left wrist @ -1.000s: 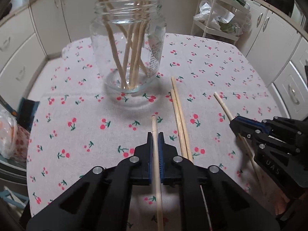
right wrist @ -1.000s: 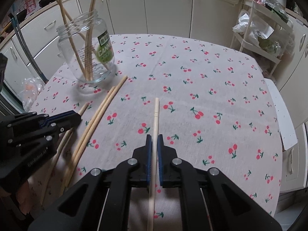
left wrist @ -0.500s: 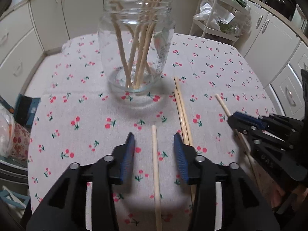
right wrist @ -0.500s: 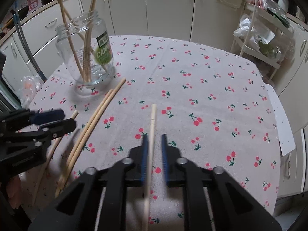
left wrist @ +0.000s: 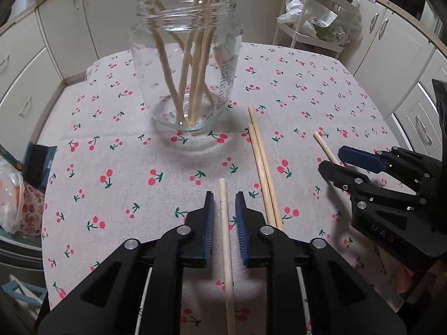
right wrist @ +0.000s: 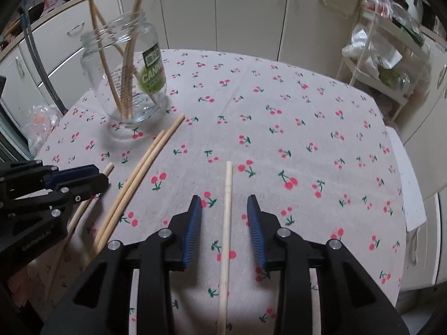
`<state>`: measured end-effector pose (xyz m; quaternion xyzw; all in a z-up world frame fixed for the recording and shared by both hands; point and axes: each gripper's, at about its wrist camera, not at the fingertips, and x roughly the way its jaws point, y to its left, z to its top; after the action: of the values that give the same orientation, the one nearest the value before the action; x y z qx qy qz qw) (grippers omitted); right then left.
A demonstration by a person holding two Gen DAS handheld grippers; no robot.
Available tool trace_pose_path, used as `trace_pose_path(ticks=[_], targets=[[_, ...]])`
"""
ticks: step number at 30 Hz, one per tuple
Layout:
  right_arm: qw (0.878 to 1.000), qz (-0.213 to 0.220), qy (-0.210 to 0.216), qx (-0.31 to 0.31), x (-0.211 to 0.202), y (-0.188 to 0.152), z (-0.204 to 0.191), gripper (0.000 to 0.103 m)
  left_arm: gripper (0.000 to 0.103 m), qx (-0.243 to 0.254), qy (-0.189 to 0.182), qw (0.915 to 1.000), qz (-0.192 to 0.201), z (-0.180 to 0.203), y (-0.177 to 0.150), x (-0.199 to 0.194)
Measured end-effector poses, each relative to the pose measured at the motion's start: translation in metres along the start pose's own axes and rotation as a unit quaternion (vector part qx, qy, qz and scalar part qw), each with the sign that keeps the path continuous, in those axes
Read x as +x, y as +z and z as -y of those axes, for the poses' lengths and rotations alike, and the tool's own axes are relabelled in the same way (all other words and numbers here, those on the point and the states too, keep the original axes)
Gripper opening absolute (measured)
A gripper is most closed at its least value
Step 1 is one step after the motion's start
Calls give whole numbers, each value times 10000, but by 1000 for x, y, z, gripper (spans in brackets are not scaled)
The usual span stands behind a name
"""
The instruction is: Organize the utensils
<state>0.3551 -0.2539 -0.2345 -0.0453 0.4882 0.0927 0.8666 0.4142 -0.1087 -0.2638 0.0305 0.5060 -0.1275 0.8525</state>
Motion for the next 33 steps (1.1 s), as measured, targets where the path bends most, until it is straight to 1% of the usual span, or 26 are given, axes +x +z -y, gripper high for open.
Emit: trace_pose_path(ticks=[1, 2, 3, 4, 5, 8, 9, 10, 12, 13, 15, 17, 18, 19, 20, 22, 23, 24, 25, 26, 29, 33], targets=[[10000, -6, 7, -17, 0, 0, 0, 13, 18, 33, 31, 10000, 14, 2, 0, 0], [10000, -14, 29, -21, 0, 0, 1, 11, 18, 76, 87, 9999, 41, 5, 0, 1], [10000, -14, 42, -12, 0, 0, 2, 6, 18, 91, 96, 9999, 58, 6, 0, 1], [10000, -13, 51, -1, -1, 0, 2, 6, 9, 109, 76, 9999, 68, 6, 0, 1], [9999, -24, 96, 62, -2, -1, 4, 6, 5, 109, -2, 9999, 42, 5, 0, 1], [9986, 10, 350, 401, -9, -6, 12, 6, 5, -32, -161, 9999, 41, -2, -1, -4], [9977, 39, 440, 522, -12, -7, 14, 6, 5, -79, -197, 9997, 112, -5, -1, -8], [9954, 107, 615, 732, -17, -9, 19, 6, 5, -125, -248, 9995, 181, -7, -2, -13], [9908, 220, 849, 1029, -24, -13, 25, 6, 5, -275, -458, 9973, 511, -15, -1, -31], [9880, 305, 955, 1175, -27, -16, 27, 6, 5, -311, -508, 9962, 641, -18, 0, -37], [9848, 423, 1054, 1314, -31, -19, 29, 6, 5, -474, -677, 9899, 1155, -28, 4, -62], [9820, 504, 1115, 1437, -32, -21, 30, 6, 5, -610, -785, 9821, 1600, -37, 11, -83], [9807, 519, 1179, 1473, -33, -22, 29, 6, 5, -676, -838, 9769, 1846, -41, 15, -93], [9790, 551, 1240, 1518, -32, -23, 29, 6, 5, -762, -908, 9686, 2185, -46, 21, -107], [9785, 574, 1250, 1538, -32, -24, 28, 6, 5, -816, -910, 9631, 2399, -49, 25, -116], [9773, 577, 1290, 1580, -30, -26, 26, 6, 5, -931, -903, 9484, 2894, -55, 40, -137], [9763, 597, 1302, 1621, -28, -28, 26, 6, 5, -977, -896, 9431, 3049, -57, 44, -143], [9757, 609, 1310, 1646, -27, -29, 26, 6, 5, -1040, -891, 9353, 3263, -59, 52, -151], [9753, 619, 1315, 1665, -26, -31, 28, 6, 5, -1079, -877, 9303, 3396, -60, 57, -156], [9746, 642, 1308, 1698, -25, -32, 29, 6, 5, -1147, -851, 9208, 3629, -62, 66, -162], [9723, 679, 1296, 1823, -22, -36, 35, 6, 5, -1277, -829, 9053, 3966, -64, 85, -172], [9705, 698, 1270, 1926, -20, -39, 40, 6, 5, -1399, -761, 8925, 4220, -62, 107, -173]])
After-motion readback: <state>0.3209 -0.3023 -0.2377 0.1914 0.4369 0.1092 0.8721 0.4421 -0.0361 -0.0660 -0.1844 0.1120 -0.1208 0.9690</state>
